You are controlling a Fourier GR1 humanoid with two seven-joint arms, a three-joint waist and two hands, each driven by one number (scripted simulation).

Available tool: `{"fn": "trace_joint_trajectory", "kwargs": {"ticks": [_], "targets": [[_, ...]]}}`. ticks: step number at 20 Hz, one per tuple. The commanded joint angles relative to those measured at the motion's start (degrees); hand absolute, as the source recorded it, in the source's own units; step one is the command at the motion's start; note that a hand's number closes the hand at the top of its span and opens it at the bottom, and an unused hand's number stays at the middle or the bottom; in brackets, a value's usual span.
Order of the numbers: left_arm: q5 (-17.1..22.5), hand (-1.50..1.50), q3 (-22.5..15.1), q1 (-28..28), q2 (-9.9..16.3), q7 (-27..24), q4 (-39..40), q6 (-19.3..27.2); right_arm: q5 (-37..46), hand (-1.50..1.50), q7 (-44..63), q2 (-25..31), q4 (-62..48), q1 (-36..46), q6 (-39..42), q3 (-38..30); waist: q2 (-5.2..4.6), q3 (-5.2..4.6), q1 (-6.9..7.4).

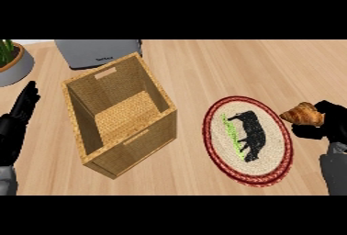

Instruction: Pick the croissant from the placemat and place it in the basket

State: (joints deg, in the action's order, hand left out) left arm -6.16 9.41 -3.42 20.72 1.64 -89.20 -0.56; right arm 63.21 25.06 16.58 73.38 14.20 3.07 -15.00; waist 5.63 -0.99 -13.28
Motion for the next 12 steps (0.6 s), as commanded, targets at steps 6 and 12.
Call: {"fn": "trace_joint_trajectory", "kwargs": {"ticks": [6,12], "targets": [[0.58,0.0,-1.34,0.39,-0.47,-0.54,-1.04,-1.46,4.38,1.5,14.17,-12.88,26.11,9.2,-10.78,5.0,-0.55,0.07,4.89],[0.68,0.0,-3.72,-2.99,-1.32,-0.69,-1.43,-2.68,13.91,1.5,29.33,-16.44,37.43,18.01,-3.57,17.27,-2.68,0.16,8.84]]}}
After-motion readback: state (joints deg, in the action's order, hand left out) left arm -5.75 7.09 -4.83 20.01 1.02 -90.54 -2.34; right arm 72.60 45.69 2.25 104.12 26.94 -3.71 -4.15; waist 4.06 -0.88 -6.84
